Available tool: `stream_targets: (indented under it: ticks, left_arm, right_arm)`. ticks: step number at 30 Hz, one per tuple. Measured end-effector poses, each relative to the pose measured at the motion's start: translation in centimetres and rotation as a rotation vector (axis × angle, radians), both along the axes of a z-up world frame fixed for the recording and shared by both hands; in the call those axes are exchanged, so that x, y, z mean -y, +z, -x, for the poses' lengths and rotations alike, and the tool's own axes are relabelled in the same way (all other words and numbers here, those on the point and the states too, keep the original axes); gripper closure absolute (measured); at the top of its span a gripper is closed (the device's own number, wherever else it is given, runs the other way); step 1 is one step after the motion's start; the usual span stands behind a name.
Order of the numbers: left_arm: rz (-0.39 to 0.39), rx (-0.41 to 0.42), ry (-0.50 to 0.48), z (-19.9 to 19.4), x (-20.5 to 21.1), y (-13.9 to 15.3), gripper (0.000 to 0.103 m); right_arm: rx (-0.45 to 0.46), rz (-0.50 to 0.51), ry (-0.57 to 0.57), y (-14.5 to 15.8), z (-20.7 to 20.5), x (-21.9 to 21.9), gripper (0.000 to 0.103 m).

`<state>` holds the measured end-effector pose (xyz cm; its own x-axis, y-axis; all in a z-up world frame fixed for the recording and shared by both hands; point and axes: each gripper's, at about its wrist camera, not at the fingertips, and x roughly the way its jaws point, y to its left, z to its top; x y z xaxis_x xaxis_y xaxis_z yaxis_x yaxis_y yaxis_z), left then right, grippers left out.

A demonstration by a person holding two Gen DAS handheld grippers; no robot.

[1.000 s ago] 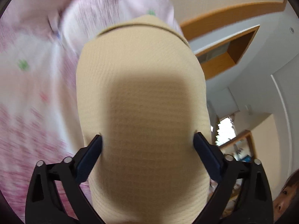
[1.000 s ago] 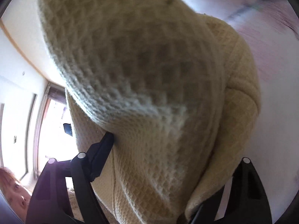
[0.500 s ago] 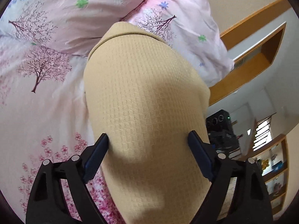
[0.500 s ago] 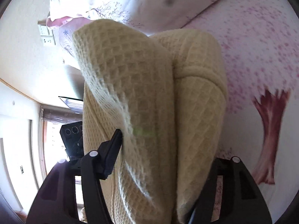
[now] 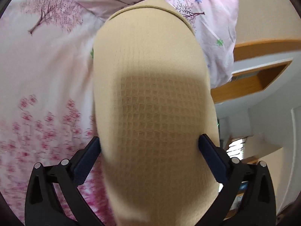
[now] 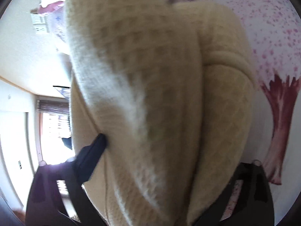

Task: Fold large clothes
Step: 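Lower the folded coat roll onto the bed and open both tools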

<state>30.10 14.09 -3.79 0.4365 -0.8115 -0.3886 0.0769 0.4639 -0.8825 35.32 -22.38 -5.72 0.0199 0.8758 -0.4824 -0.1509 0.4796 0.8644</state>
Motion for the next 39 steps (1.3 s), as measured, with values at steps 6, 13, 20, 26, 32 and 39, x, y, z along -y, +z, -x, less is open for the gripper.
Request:
stream_targets:
  ticks: [6,13,20,26,32,39]
  left_arm:
    - [0.043,0.099,-0.025,0.2,0.3,2.8,0.001]
    - [-0.310,0.142,0.113,0.9,-2.0,7.2,0.021]
    - [-0.535,0.300,0.126,5.9,1.5,11.0,0.017]
    - [-0.710,0.422,0.090,8.8,6.7,11.9,0.010]
    - [-0.925,0.453,0.040,9.5,10.6,9.0,0.003]
    - [-1.014,0.513,0.137,11.7,11.3,9.4,0.002]
  right_arm:
    - [0.069,-0.192,0.023,2.5,1.3,-1.0,0.031]
    - [0.103,0.025,-0.165,1.4,0.2,1.3,0.031]
    - [0.368,0.332,-0.439,6.1,6.0,7.7,0.024]
    - [0.718,0.374,-0.232,10.4,14.9,2.9,0.042]
    - [0.618,0.538,-0.098,5.8,15.1,-4.3,0.050]
    - [0.703,0.577,-0.205,6.2,15.9,-5.8,0.037]
